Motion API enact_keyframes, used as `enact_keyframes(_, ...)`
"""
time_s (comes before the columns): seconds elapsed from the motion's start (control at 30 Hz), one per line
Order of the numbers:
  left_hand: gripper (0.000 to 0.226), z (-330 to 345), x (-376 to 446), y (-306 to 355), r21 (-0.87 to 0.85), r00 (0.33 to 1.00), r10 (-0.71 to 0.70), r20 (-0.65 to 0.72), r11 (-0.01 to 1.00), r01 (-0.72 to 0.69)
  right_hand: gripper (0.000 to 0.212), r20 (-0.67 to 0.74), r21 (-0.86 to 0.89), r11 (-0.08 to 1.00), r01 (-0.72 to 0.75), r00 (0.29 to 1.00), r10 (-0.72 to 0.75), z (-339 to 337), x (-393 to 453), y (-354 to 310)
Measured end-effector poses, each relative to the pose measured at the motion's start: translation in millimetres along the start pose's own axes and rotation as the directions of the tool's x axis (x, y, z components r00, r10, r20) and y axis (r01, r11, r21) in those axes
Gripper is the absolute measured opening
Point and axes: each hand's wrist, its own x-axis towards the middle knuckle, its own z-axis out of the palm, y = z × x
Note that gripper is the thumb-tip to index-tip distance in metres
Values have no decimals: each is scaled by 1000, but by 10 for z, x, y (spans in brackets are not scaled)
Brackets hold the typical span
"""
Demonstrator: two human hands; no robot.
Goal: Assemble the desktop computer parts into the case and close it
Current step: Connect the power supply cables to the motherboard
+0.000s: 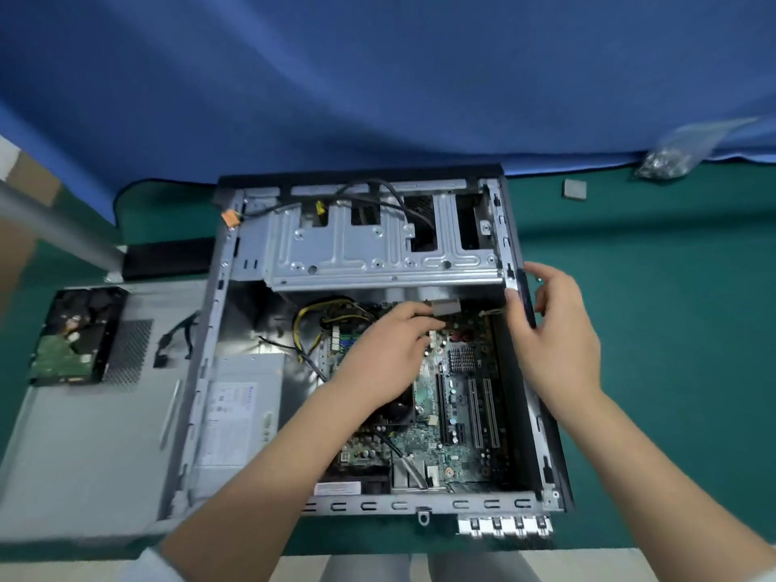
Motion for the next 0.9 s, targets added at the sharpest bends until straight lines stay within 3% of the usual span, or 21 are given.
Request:
enact_keyframes(0.07,32,-243,-103,-6,-15,983,69,-168,997,-73,26,31,-138,982,129,992,-126,-34,25,-76)
enact_keyframes(0.13,31,-478,-115,-88,124,932,161,-325,984,-127,23,118,-207,942,265,962,-245,-38,70,-168)
enact_keyframes(0.2,30,-692,-34,-249,249,897,178,-405,965,-79,23,189,-245,899,363,928,-323,-15,139,-282)
enact_keyframes(0.3,49,-888,85,-522,226,948,-64,-313,964,140,24,295,-142,905,401,890,-348,65,281,-508)
enact_keyframes(0.37,59,-850,114,-683,331,967,-154,-202,919,215,26,357,-62,916,395,866,-350,147,398,-664)
enact_keyframes(0.5,60,-783,136,-768,463,978,-166,-125,862,205,37,373,-22,937,348,873,-315,361,703,-935)
enact_keyframes(0.6,59,-815,160,-769,487,980,-183,-84,850,200,46,446,-99,949,301,865,-228,548,917,-1084)
enact_keyframes(0.67,58,-823,167,-760,500,978,-199,-68,841,206,41,496,-178,936,304,849,-182,650,1021,-1136)
enact_keyframes(0.83,57,-828,177,-748,502,976,-208,-64,839,211,20,520,-334,820,464,817,-251,702,1101,-1139)
enact_keyframes(0.9,56,-833,177,-745,510,976,-209,-68,833,214,26,529,-376,730,570,779,-336,676,1081,-1118)
